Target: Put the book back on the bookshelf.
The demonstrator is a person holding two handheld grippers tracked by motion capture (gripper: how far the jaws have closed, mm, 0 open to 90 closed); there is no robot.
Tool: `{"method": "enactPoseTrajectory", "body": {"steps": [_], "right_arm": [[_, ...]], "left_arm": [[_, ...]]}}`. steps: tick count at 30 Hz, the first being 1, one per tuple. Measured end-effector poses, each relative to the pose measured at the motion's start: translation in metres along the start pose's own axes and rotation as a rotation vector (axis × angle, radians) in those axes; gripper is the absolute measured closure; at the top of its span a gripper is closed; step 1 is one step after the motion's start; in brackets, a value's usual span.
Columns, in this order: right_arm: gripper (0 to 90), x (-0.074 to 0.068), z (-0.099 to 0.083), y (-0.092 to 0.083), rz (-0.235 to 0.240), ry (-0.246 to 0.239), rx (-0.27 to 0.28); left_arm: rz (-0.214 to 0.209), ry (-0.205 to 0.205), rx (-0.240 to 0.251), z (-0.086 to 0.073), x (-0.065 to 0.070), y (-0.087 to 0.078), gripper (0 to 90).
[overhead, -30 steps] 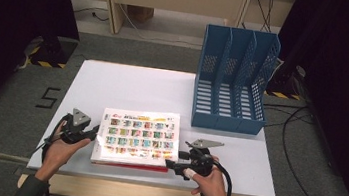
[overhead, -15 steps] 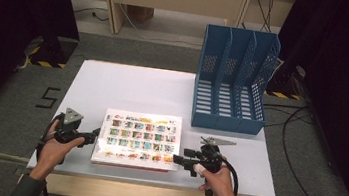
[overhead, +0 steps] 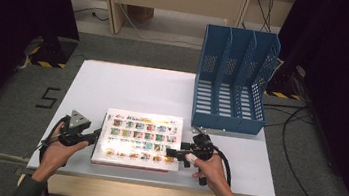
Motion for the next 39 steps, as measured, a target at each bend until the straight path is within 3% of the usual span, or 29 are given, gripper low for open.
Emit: {"method": "enactPoseTrajectory", "body": {"steps": [5,6,11,15,20,22,25,26,27,28,30,33,34,39], "right_arm": [[22.1,0.002,0.002,0.008,0.03,0.029,-0.018],[25.7,0.003,0.002,0.008,0.031,0.05,-0.011],[29.8,0.004,0.003,0.006,0.024,0.065,0.004],[42.0,0.001,0.007,0.001,0.001,0.011,0.031],[49.7,-0.003,0.011,-0.002,-0.02,-0.042,0.06],[54.0,-0.002,0.02,-0.003,0.004,-0.057,0.096],[56.6,-0.003,0.024,-0.003,0.027,-0.041,0.118],[58.5,-0.001,0.027,-0.001,0.061,-0.027,0.135],[58.5,-0.001,0.027,-0.001,0.061,-0.027,0.135],[60.5,-0.001,0.028,0.005,0.094,0.003,0.129],[61.3,-0.002,0.027,0.014,0.098,-0.003,0.104],[64.1,-0.002,0.028,0.018,0.082,-0.013,0.09],[68.7,-0.004,0.031,0.015,0.095,0.002,0.099],[71.5,-0.007,0.036,0.014,0.091,-0.001,0.115]], "left_arm": [[-0.005,0.021,0.003,0.001,0.003,0.003,46.2],[0.005,0.021,0.004,0.001,0.0,0.003,38.2],[0.0,0.013,0.007,0.0,-0.001,0.004,35.5],[0.016,0.029,0.012,0.0,-0.001,0.003,33.1],[-0.016,0.006,0.028,-0.002,0.003,0.003,46.1],[-0.018,0.011,0.023,-0.001,0.004,0.003,46.9],[-0.022,0.019,0.025,-0.001,0.005,0.004,50.3],[-0.023,0.02,0.026,-0.001,0.006,0.004,52.9],[-0.023,0.02,0.026,-0.001,0.006,0.004,52.9],[-0.029,0.018,0.029,0.0,0.007,0.005,53.0],[-0.035,0.023,0.031,0.0,0.008,0.006,53.0],[-0.024,0.039,0.035,0.0,0.007,0.006,46.4],[-0.026,0.031,0.036,-0.001,0.004,0.007,44.0],[-0.017,-0.013,0.042,-0.003,-0.004,0.008,27.2]]}}
Point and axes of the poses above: each handheld gripper's, and its own axes: y roughly forward along the jaws, z roughly out of its top, x roughly to its right, the point moved 5 cm from there along y, roughly forward along the jaws, and after that the axes turned 12 degrees about x, right-handed, at the moved point
